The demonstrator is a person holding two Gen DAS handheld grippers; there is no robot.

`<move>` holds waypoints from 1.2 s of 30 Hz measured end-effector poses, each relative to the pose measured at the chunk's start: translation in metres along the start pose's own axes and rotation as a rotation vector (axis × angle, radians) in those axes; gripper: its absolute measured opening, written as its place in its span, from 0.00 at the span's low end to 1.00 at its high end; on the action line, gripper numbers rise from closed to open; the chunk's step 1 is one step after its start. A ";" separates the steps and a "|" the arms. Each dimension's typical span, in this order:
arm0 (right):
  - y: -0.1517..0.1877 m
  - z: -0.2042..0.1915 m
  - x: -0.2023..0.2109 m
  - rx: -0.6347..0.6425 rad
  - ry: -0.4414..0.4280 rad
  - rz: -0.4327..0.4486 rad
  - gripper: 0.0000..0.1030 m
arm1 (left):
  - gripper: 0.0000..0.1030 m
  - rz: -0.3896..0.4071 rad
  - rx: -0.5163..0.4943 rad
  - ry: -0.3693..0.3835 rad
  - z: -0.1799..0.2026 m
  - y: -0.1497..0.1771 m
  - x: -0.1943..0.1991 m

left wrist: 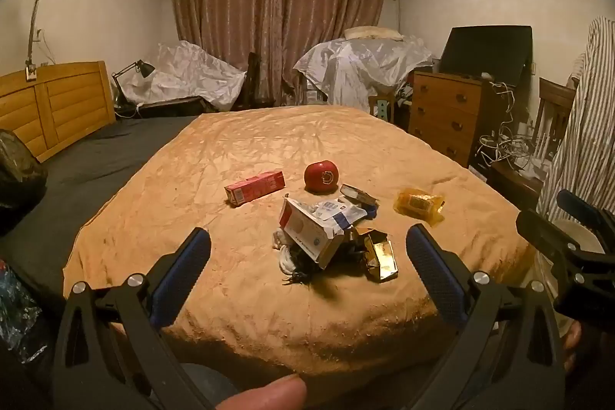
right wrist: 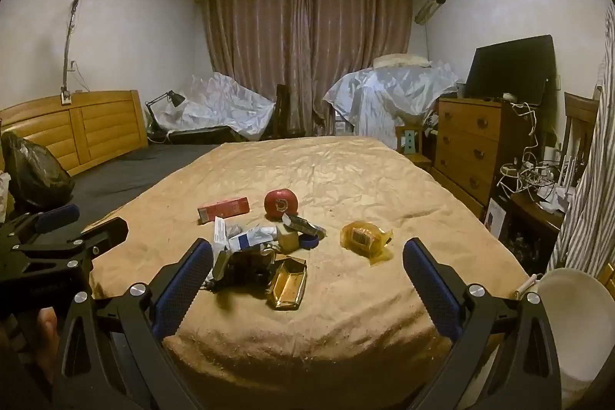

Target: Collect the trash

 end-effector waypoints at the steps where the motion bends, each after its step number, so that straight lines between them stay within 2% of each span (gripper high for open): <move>1: 0.000 0.000 0.000 0.001 0.001 0.004 0.96 | 0.95 0.000 0.000 0.000 0.000 0.000 0.000; 36: 0.004 0.011 -0.003 -0.044 -0.001 -0.016 0.96 | 0.95 -0.022 -0.007 -0.002 -0.001 0.006 -0.004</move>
Point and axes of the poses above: each gripper's, at about its wrist camera, not at the fingertips, and x roughly against the way its jaws point, z to its right, y to its underside, the point moved 2 cm from there along -x, roughly the way its jaws point, and after that the axes turned 9 degrees about -y, right-handed, at the moved point
